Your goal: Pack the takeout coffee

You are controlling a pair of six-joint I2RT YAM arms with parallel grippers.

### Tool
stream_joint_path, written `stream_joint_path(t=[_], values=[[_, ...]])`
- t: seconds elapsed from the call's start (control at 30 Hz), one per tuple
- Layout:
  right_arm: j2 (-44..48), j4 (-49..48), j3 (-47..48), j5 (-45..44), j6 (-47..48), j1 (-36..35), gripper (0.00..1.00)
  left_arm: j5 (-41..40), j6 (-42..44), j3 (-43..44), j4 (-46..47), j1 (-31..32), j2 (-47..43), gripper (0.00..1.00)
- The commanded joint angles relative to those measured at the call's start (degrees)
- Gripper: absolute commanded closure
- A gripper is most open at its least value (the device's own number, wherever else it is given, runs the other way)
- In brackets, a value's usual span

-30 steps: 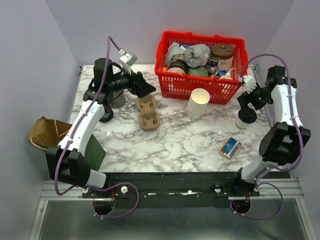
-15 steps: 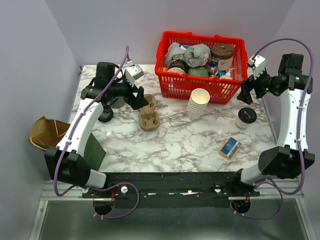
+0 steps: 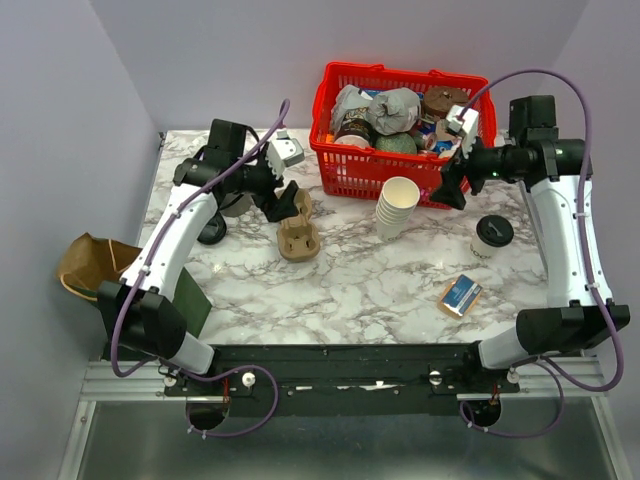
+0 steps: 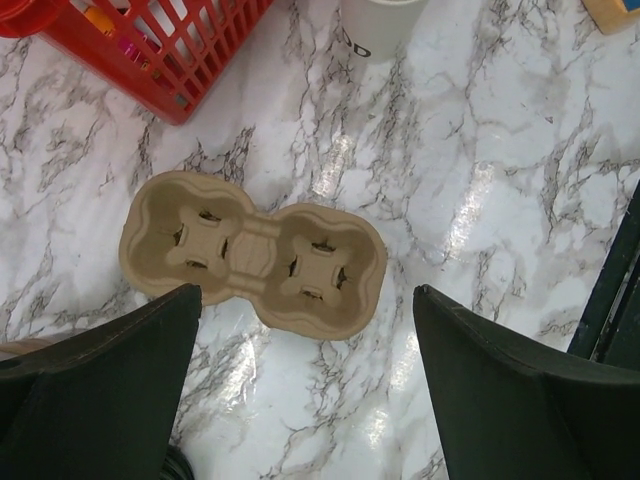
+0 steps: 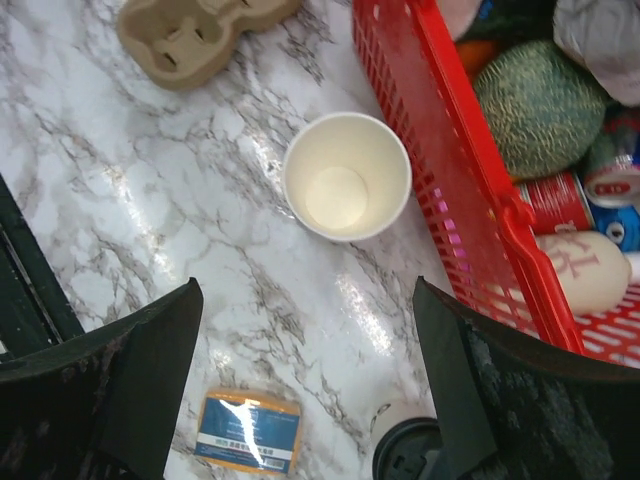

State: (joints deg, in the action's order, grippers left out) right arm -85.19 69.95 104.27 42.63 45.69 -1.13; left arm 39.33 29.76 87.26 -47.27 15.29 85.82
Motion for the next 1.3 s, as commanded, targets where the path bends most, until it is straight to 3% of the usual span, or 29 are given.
stream_joint_path(t=[0.0,0.17,0.37,0.7,1.27], values=[[-0.24,-0.43,3.04,-0.36,-2.98,-5.63,0.07,-2.86,-2.41,-1.13,0.42,0.71,-1.36,0.07],[-1.47,-3.23,4.45,0.08,-8.85,-8.01,0.08,-8.89,-4.79,0.45,-1.68,2.11,1.97,0.22],[-0.59,-8.6,4.36,-5.1,-20.2,-8.1,0.08,-15.78,-19.64,-1.47,2.96,3.87,3.22,0.31],[-0.33,-10.01,3.31,-5.46,-25.04,-8.1,0.08,-30.01,-45.9,-6.14,9.39,8.44,7.86,0.26],[2.13,-12.56,-2.4,-5.19,-23.9,-8.02,0.08,-34.05,-52.7,-0.43,5.96,8.44,18.42,0.29]])
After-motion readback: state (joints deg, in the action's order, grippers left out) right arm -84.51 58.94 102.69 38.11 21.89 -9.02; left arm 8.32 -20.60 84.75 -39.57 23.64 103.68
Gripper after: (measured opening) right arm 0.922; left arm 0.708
